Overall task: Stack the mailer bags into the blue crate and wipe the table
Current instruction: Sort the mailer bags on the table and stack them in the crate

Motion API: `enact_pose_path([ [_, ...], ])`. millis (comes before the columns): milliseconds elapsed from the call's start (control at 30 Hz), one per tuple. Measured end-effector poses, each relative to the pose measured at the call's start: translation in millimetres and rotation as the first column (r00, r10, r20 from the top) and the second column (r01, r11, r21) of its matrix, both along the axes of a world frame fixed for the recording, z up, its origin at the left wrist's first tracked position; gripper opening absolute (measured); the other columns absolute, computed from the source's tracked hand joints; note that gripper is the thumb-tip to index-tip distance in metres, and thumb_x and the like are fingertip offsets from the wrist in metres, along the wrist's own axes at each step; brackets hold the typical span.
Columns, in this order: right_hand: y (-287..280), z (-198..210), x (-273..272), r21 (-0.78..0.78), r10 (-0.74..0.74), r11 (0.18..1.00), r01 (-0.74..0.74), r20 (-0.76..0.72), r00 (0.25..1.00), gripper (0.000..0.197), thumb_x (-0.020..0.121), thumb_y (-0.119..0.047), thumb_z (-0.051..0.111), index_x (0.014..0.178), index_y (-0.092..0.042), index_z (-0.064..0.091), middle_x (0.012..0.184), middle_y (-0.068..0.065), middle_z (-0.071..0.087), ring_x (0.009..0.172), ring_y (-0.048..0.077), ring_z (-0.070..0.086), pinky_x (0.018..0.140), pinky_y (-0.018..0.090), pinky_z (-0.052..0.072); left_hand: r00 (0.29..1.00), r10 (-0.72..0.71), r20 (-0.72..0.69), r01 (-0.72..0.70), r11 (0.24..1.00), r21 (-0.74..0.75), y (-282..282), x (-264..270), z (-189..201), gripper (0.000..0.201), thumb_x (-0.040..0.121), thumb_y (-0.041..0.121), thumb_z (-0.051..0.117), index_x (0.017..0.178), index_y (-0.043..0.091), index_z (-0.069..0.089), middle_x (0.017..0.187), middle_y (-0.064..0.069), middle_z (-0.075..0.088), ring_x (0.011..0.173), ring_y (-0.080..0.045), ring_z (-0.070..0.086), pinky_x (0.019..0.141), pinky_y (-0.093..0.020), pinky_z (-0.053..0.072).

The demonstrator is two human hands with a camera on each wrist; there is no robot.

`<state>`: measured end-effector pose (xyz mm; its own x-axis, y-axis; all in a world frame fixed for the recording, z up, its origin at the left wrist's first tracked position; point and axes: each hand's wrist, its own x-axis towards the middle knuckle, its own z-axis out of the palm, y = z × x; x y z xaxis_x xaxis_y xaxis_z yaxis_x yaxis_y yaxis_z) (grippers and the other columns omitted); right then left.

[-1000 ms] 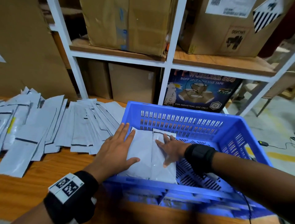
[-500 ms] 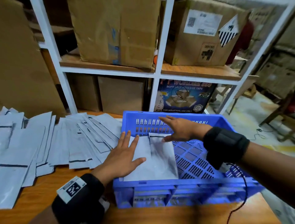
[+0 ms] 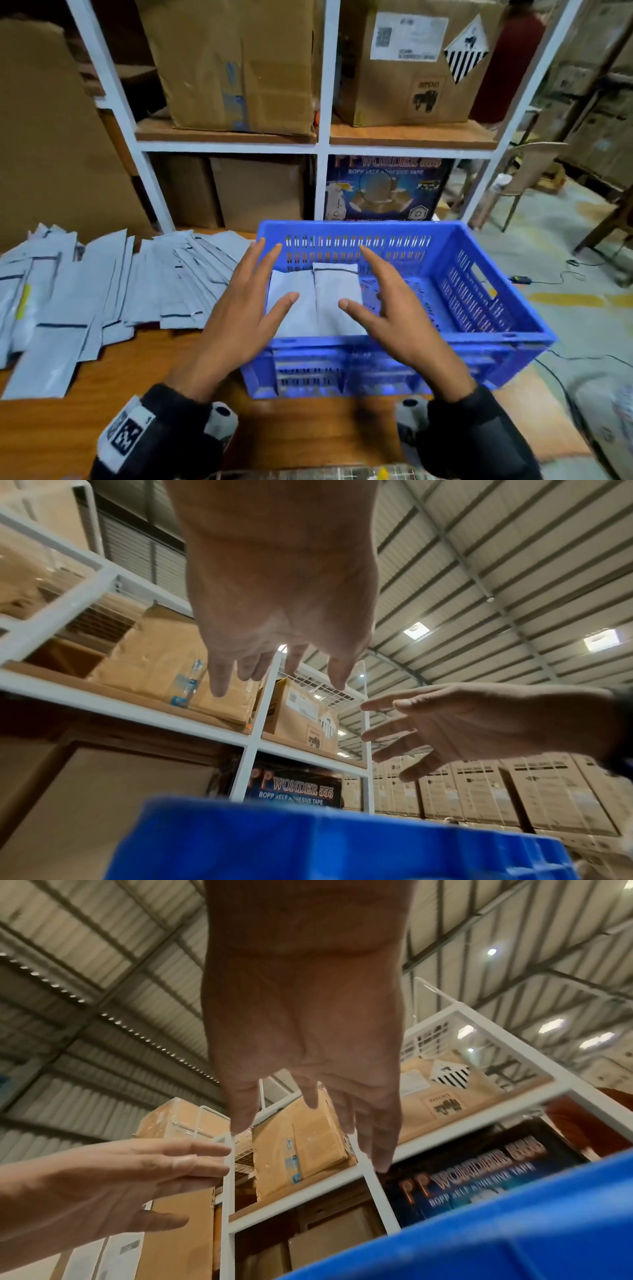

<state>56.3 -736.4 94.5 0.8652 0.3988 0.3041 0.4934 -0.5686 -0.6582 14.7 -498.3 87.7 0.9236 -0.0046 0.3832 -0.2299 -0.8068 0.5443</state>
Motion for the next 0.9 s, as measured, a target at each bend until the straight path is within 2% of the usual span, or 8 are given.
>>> enact_pose_path([
  [67, 1, -22, -16, 0.089, -0.024, 0.996, 0.02, 0.052, 0.998, 0.077, 0.089, -0.052, 0.062, 0.152, -0.027, 0.026, 0.158, -0.006, 0.03, 0.146, 0.008, 0.025, 0.117, 0.036, 0.029, 0.999, 0.028, -0.023, -0.028, 0.999, -0.016, -9, -20, -15, 0.072, 0.09, 0.061, 0.046, 0.153, 0.032, 0.024, 0.162, 0.01, 0.012, 0.149, -0.004, 0.008, 0.116, -0.023, 0.015],
  [200, 7, -52, -55, 0.189, 0.043, 0.98, -0.061, 0.101, 0.994, 0.068, 0.087, -0.042, 0.065, 0.147, -0.022, 0.04, 0.158, -0.001, 0.029, 0.147, 0.009, 0.024, 0.118, 0.024, 0.023, 0.995, 0.091, -0.031, -0.091, 0.996, -0.017, -13, -65, -48, 0.068, 0.091, 0.055, 0.048, 0.151, 0.025, 0.033, 0.16, 0.001, 0.024, 0.148, -0.01, 0.017, 0.118, -0.019, 0.014],
  [267, 11, -62, -74, 0.203, 0.123, 0.969, -0.143, 0.111, 0.986, 0.063, 0.089, -0.036, 0.065, 0.144, -0.019, 0.043, 0.157, 0.001, 0.03, 0.146, 0.012, 0.026, 0.117, 0.026, 0.024, 0.99, 0.127, -0.057, -0.127, 0.992, 0.003, -9, -91, -62, 0.07, 0.091, 0.056, 0.045, 0.15, 0.018, 0.035, 0.159, -0.005, 0.026, 0.148, -0.014, 0.019, 0.117, -0.016, 0.012],
  [400, 30, -83, -103, 0.238, 0.221, 0.942, -0.236, 0.09, 0.971, 0.058, 0.09, -0.033, 0.063, 0.142, -0.013, 0.047, 0.153, 0.007, 0.037, 0.144, 0.017, 0.032, 0.116, 0.038, 0.031, 0.967, 0.229, -0.109, -0.223, 0.973, 0.059, 12, -147, -82, 0.072, 0.091, 0.058, 0.043, 0.152, 0.02, 0.032, 0.162, -0.002, 0.02, 0.15, -0.014, 0.013, 0.119, -0.026, 0.014],
  [467, 46, -96, -112, 0.246, 0.245, 0.937, -0.249, 0.047, 0.968, 0.058, 0.09, -0.035, 0.063, 0.141, -0.012, 0.048, 0.152, 0.007, 0.039, 0.143, 0.018, 0.034, 0.113, 0.043, 0.035, 0.943, 0.302, -0.142, -0.298, 0.953, 0.048, 25, -174, -91, 0.072, 0.091, 0.06, 0.042, 0.152, 0.023, 0.03, 0.163, 0.002, 0.017, 0.15, -0.015, 0.014, 0.117, -0.031, 0.019],
  [533, 65, -106, -119, 0.247, 0.27, 0.931, -0.268, 0.023, 0.962, 0.059, 0.089, -0.036, 0.064, 0.141, -0.011, 0.048, 0.152, 0.006, 0.04, 0.142, 0.018, 0.035, 0.111, 0.045, 0.037, 0.915, 0.365, -0.169, -0.368, 0.93, 0.015, 40, -197, -99, 0.071, 0.091, 0.06, 0.041, 0.153, 0.026, 0.029, 0.162, 0.007, 0.016, 0.149, -0.016, 0.016, 0.114, -0.037, 0.025],
  [667, 116, -116, -130, 0.239, 0.328, 0.918, -0.317, -0.007, 0.945, 0.059, 0.09, -0.036, 0.064, 0.142, -0.014, 0.046, 0.151, 0.003, 0.041, 0.14, 0.016, 0.037, 0.108, 0.045, 0.04, 0.868, 0.456, -0.197, -0.471, 0.881, -0.034, 82, -230, -115, 0.068, 0.093, 0.057, 0.044, 0.153, 0.029, 0.028, 0.161, 0.009, 0.017, 0.148, -0.014, 0.017, 0.113, -0.038, 0.024],
  [900, 244, -120, -147, 0.218, 0.367, 0.911, -0.349, -0.047, 0.929, 0.061, 0.092, -0.043, 0.058, 0.146, -0.019, 0.042, 0.152, -0.001, 0.039, 0.14, 0.014, 0.037, 0.101, 0.049, 0.046, 0.831, 0.515, -0.21, -0.539, 0.839, -0.077, 190, -249, -119, 0.063, 0.096, 0.044, 0.052, 0.152, 0.031, 0.027, 0.16, 0.008, 0.018, 0.145, -0.009, 0.018, 0.107, -0.03, 0.026],
])
